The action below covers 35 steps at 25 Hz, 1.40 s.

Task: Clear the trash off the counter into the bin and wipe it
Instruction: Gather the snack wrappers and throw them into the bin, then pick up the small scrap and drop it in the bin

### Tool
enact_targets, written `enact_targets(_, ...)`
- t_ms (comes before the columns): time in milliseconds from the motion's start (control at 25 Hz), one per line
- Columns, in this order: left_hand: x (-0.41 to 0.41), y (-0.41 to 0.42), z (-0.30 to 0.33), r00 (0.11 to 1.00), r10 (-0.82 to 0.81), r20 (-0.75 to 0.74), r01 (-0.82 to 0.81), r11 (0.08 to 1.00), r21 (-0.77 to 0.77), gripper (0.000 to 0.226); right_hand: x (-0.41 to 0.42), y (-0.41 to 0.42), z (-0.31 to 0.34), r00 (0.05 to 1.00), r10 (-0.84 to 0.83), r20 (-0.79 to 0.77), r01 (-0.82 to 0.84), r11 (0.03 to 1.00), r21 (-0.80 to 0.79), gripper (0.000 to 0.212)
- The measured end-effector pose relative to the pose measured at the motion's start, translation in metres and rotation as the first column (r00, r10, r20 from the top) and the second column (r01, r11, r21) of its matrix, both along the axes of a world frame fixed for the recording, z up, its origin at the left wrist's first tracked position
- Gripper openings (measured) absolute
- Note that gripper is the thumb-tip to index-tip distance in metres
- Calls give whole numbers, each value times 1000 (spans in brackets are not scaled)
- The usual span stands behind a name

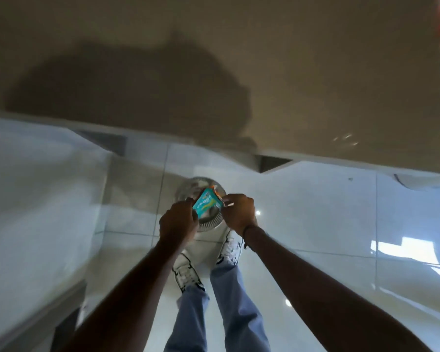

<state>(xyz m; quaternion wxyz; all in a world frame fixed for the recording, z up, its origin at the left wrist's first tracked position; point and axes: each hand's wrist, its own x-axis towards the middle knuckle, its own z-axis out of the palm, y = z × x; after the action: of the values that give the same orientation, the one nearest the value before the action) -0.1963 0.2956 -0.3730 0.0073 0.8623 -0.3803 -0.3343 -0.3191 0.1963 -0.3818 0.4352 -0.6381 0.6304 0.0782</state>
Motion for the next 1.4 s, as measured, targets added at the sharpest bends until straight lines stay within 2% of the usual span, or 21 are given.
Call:
enact_targets(80, -5, 8, -31, 998, 22, -53, -21, 999, 33, 39, -5, 1, -31, 999, 47, 2, -47, 997, 57, 32)
enact_targets(160, -5, 19, -38, 996, 47, -81, -42, 997, 66, 51, -10, 1, -35, 999, 54, -1, -53, 995, 80, 35)
enact_targets(280, -5, 29, -6, 995, 63, -81, -54, 993, 109, 56, -22, -1, 0, 999, -28, 44, 24, 995, 95, 35)
enact_targets(360, -5, 28, 41, 996, 38, -83, -29, 994, 102, 46, -27, -2, 45, 997, 1, 76, -10, 993, 114, 29)
enact_targets(520, 1, 5, 158, 999, 1, -52, -4, 998, -60, 31, -21, -10, 153, 982, 77, 171, -80, 997, 9, 19)
enact_targets(720, 17, -28, 278, 999, -49, 20, 53, 948, -314, 22, 6, -31, 269, 943, 120, 310, -93, 991, -99, 21)
enact_targets(880, 51, -66, 327, 998, -9, 68, 41, 874, -484, 23, 42, -71, 325, 886, 199, 419, -92, 961, -262, 24)
enact_targets(960, 79, -93, 337, 990, -54, 134, 115, 856, -504, 29, 68, -103, 342, 878, 199, 436, -51, 943, -329, 27)
enact_targets(1120, 126, -143, 329, 968, -166, 191, 229, 895, -384, 47, 118, -171, 351, 930, 174, 324, -28, 911, -411, 28)
enact_targets(1280, 159, -161, 311, 945, -283, 165, 320, 902, -291, 48, 155, -223, 346, 974, 214, 74, -154, 868, -473, 42)
enact_targets(1400, 179, -157, 297, 868, -437, 235, 483, 852, -203, 49, 183, -250, 333, 966, 245, -86, -256, 838, -482, 47)
